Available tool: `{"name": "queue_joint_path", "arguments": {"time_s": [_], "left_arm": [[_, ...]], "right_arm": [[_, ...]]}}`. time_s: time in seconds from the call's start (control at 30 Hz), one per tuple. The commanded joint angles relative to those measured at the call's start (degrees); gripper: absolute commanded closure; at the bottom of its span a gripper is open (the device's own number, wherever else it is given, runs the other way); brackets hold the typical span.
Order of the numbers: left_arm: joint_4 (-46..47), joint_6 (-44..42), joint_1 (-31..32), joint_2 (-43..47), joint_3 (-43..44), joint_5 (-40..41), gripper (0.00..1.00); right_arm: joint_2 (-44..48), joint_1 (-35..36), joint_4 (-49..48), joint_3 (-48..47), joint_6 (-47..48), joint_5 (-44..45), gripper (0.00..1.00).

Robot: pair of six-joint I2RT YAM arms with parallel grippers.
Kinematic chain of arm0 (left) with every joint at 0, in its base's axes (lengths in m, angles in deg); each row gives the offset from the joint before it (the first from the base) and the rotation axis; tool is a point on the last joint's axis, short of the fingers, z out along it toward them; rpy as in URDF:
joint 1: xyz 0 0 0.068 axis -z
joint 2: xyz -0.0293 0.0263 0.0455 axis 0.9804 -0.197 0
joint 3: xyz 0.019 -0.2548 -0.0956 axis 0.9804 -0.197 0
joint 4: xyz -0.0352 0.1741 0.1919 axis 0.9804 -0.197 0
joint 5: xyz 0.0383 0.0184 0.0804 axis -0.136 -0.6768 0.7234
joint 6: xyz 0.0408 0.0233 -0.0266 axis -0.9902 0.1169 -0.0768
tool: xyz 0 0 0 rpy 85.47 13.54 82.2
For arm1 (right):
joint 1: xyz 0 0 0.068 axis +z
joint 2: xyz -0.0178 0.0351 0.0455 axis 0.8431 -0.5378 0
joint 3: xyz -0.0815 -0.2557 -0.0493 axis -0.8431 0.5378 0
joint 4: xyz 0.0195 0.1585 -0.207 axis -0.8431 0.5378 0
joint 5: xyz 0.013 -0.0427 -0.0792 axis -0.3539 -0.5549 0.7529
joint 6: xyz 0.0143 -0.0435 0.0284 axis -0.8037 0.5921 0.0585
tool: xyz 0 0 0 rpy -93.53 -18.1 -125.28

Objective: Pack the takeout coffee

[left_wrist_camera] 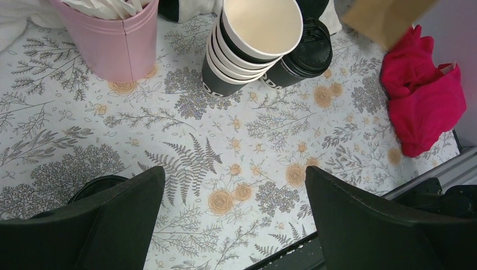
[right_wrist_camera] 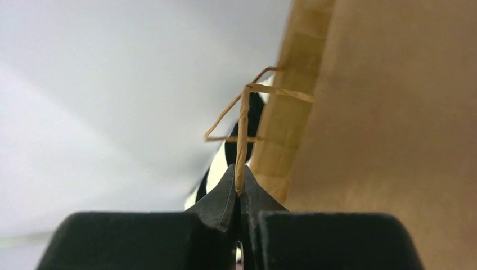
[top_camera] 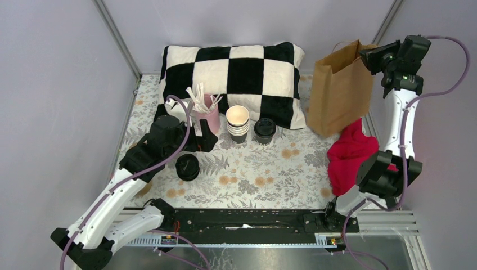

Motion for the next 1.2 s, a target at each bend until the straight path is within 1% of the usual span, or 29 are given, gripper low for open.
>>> {"name": "queue_joint_path", "arguments": {"time_s": [0.0, 0.07, 0.13, 0.2, 0.27, 0.37, 0.5, 0.63, 0.73, 0.8, 0.93, 1.07, 1.1, 1.13, 1.17], "left_arm": [[2.13, -0.49, -0.18, -1.21, 3.04, -0.73, 0.01], [2.41, -0.72, -0.17, -1.72, 3.59, -0.73, 0.01], [2.60, -0.86, -0.17, -2.31, 4.36, -0.73, 0.01], [2.65, -0.91, -0.15, -2.88, 5.37, -0.73, 0.01], [2.61, -0.82, -0.19, -3.24, 6.20, -0.82, 0.01], [2.27, -0.62, -0.15, -3.42, 7.05, -0.93, 0.01], [1.19, 0.44, -0.14, -3.83, 7.47, -0.73, 0.01], [0.38, 1.59, -0.20, -4.52, 7.97, -0.16, 0.01], [-0.17, 2.60, -0.15, -5.15, 8.61, 0.34, 0.01], [-0.77, 3.33, -0.19, -5.64, 9.27, 0.97, 0.01], [-3.70, 4.49, -0.14, -7.12, 11.45, 4.67, 0.01], [-8.10, 5.20, -0.21, -9.65, 13.46, 10.43, 0.01], [-9.15, 5.43, -0.23, -10.31, 13.79, 11.87, 0.01], [-10.11, 5.83, -0.25, -11.04, 14.27, 13.46, 0.01], [-11.27, 6.34, -0.42, -11.63, 14.70, 15.10, 0.01]], "right_arm": [[6.63, 0.24, 7.31, -1.30, 8.91, -11.77, 1.00], [10.37, 0.24, 8.41, 1.09, 11.51, -16.08, 1.00], [14.37, 0.36, 4.70, 7.58, 11.50, -22.46, 1.00], [17.99, 0.88, 1.56, 12.03, 11.08, -26.98, 1.00], [21.05, 2.36, 1.91, 14.53, 12.24, -29.39, 1.00], [24.60, 4.57, 4.96, 15.80, 13.79, -31.51, 1.00], [30.66, 6.86, 3.40, 21.44, 10.34, -33.95, 1.00], [36.31, 9.02, 4.50, 25.74, 10.02, -31.81, 1.00], [38.62, 9.66, 6.15, 28.08, 12.11, -29.89, 1.00], [39.53, 9.73, 8.91, 29.56, 14.54, -27.97, 1.00], [43.25, 10.17, 13.74, 33.43, 20.76, -19.41, 1.00], [46.34, 11.63, 17.48, 35.98, 24.91, -10.55, 1.00], [46.82, 12.30, 17.84, 36.31, 25.45, -9.18, 0.97], [47.07, 13.14, 18.02, 36.46, 26.07, -8.20, 0.91], [47.21, 13.95, 18.24, 36.37, 26.71, -7.77, 0.83]]}}
